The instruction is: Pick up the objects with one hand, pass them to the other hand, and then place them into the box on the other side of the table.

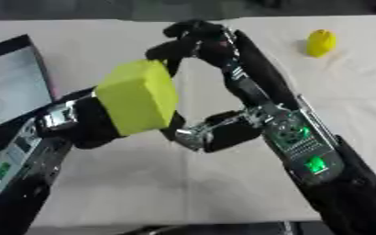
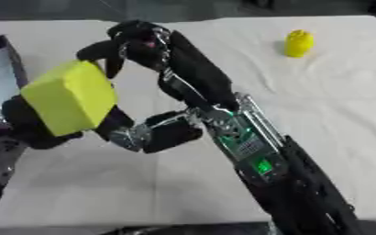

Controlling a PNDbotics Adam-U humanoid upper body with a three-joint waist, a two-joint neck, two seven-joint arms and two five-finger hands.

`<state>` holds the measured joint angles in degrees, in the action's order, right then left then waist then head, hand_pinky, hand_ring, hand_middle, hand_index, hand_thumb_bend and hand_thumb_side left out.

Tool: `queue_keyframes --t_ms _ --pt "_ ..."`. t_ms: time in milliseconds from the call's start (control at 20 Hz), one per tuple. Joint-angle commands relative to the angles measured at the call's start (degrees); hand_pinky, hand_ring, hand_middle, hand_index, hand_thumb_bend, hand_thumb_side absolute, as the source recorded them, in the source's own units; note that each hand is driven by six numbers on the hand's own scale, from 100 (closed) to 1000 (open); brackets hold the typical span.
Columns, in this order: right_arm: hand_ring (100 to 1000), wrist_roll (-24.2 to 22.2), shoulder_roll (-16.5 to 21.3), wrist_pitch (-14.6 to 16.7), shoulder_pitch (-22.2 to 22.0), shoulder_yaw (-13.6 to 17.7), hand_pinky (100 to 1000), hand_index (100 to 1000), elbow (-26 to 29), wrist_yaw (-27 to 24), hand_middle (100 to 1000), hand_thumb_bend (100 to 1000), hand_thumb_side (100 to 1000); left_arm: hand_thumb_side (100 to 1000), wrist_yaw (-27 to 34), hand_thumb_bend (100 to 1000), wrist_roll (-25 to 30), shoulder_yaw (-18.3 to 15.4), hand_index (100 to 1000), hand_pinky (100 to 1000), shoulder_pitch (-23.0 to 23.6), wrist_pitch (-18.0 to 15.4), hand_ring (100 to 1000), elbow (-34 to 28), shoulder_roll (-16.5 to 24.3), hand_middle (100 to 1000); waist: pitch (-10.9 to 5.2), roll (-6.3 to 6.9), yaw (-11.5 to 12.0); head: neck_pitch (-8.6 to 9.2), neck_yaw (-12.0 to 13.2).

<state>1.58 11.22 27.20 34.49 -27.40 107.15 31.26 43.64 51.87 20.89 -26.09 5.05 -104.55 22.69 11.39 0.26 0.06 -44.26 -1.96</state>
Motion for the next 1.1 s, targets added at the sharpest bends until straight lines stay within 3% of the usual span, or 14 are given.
queue_keyframes --t_ms 50,650,1100 --pt "513 0.62 0.22 -1.02 0.41 0.97 778 516 0.71 0.24 454 187 341 696 -0.1 119 0.09 -0.2 985 1000 -0.08 -0.37 897 -1.59 0.9 788 -0.72 0.08 -0.05 0.14 -0.26" --pt "512 3.01 0.56 -3.83 -0.27 2.17 777 515 1.8 2.38 453 185 337 695 -0.57 145 0.09 -0.93 992 1000 1.27 -0.86 903 -1.09 1.28 802 -0.67 -0.11 -0.08 0.14 -0.39" --pt "501 1.4 0.64 -2.63 -0.04 0.68 771 515 1.11 3.33 453 180 339 696 0.25 167 0.09 -0.89 993 1000 0.33 -0.53 903 -1.27 1.02 804 -0.69 -0.12 -0.01 0.14 -0.5"
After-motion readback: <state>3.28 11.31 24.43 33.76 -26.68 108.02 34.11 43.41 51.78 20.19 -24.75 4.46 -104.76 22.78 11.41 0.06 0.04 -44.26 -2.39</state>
